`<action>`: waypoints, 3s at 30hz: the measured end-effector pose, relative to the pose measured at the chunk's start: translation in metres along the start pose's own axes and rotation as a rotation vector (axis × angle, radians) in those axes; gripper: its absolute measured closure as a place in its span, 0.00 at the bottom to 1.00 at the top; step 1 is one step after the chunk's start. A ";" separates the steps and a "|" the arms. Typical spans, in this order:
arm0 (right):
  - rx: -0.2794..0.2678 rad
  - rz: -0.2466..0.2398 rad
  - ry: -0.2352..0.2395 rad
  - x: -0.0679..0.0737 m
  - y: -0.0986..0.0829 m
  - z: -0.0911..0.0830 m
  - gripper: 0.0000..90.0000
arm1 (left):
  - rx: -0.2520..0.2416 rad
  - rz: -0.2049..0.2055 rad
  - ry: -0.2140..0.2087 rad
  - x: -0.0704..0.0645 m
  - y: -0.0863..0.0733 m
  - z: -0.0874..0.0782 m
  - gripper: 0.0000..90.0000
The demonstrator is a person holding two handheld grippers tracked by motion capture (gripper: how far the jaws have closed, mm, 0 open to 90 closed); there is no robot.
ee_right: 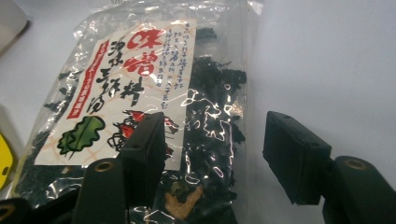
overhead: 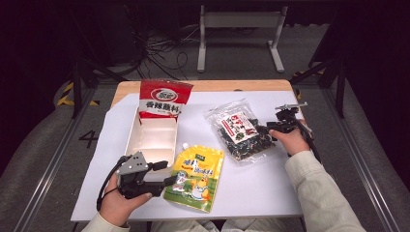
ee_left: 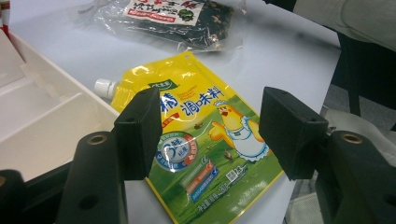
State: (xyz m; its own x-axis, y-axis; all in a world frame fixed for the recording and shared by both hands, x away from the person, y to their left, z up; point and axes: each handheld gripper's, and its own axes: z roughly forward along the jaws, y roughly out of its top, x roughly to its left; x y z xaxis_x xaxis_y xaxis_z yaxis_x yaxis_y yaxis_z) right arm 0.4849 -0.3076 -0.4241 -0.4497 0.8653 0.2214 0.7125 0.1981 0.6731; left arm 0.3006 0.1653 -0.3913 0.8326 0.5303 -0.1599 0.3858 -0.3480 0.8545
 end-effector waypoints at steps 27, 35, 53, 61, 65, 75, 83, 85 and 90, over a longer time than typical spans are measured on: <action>0.116 0.126 0.119 0.003 -0.004 0.013 0.56 | 0.020 0.025 -0.006 -0.005 0.000 0.008 0.45; 0.173 0.019 0.057 0.017 0.003 0.007 0.76 | 0.018 0.018 -0.006 -0.004 0.000 0.009 0.45; 0.116 -0.087 0.031 0.024 -0.007 -0.013 0.92 | -0.043 -0.009 -0.020 -0.002 0.002 0.018 0.29; -0.011 -0.131 0.020 0.030 -0.014 -0.041 0.93 | -0.034 0.018 -0.027 -0.006 0.009 0.028 0.28; -0.061 -0.150 0.017 0.035 -0.018 -0.057 0.93 | -0.034 0.003 -0.032 -0.006 0.012 0.034 0.32; -0.177 -0.180 0.049 0.052 -0.027 -0.089 0.93 | -0.053 -0.024 -0.035 -0.003 0.019 0.045 0.31; -0.272 -0.211 0.090 0.070 -0.041 -0.110 0.94 | -0.055 -0.023 -0.065 -0.008 0.032 0.056 0.30; -0.279 -0.227 0.097 0.075 -0.041 -0.115 0.94 | -0.057 -0.032 -0.066 -0.007 0.036 0.061 0.29; -0.298 -0.253 0.116 0.086 -0.042 -0.122 0.94 | -0.060 -0.056 -0.052 -0.007 0.045 0.074 0.28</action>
State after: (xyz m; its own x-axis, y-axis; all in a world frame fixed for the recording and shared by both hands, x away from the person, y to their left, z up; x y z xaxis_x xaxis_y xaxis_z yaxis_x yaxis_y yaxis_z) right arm 0.3506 -0.2972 -0.3467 -0.6605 0.7456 0.0889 0.3916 0.2410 0.8880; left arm 0.3413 0.0890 -0.3885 0.8306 0.5062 -0.2321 0.4089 -0.2716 0.8712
